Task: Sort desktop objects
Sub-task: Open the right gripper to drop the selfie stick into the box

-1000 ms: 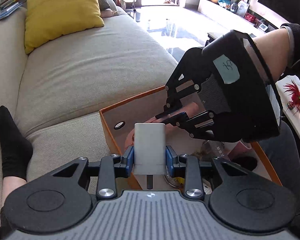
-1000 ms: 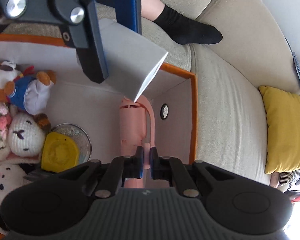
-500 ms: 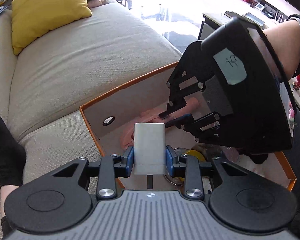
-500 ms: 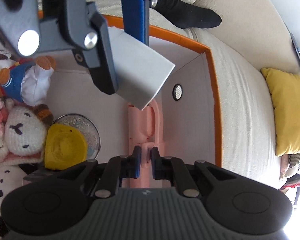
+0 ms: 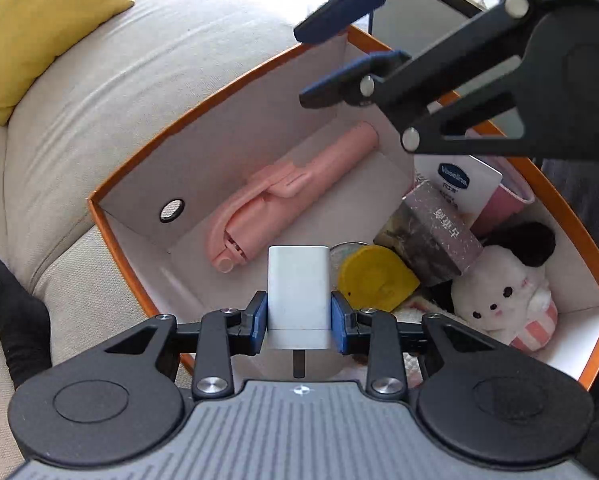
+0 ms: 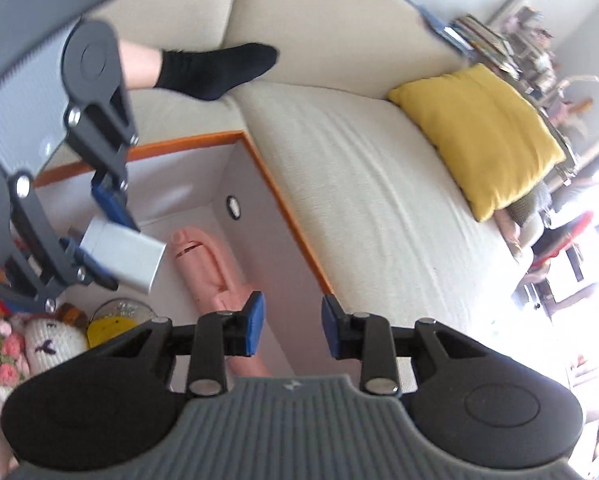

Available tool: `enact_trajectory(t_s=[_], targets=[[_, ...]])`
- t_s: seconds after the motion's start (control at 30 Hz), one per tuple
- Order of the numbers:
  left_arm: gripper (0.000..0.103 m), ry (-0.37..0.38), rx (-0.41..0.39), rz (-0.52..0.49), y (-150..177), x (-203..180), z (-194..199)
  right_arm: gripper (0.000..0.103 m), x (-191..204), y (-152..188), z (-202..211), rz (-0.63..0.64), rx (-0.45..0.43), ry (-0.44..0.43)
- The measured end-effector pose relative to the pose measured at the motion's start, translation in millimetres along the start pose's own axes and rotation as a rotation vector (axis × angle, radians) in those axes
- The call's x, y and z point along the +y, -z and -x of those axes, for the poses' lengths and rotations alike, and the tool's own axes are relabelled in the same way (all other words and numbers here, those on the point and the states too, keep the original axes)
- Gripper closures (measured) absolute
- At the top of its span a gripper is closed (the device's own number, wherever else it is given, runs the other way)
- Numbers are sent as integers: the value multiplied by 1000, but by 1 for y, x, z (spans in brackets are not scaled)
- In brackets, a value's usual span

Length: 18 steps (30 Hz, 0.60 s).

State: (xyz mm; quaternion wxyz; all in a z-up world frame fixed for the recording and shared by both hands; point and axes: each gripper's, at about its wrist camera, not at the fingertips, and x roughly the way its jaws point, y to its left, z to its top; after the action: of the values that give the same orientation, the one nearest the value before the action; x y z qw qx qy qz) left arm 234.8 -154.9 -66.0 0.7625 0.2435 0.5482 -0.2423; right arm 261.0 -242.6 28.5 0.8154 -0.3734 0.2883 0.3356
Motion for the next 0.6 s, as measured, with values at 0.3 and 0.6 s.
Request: enact_trajectory(t_s=[0.3,0.6], targets=[[66,100,25,-63,1,-17,-11,70,1,35,19,-244,-40,23],[66,176,25,228,1,-3,-20,70,9,46,19,-273,-15,26]])
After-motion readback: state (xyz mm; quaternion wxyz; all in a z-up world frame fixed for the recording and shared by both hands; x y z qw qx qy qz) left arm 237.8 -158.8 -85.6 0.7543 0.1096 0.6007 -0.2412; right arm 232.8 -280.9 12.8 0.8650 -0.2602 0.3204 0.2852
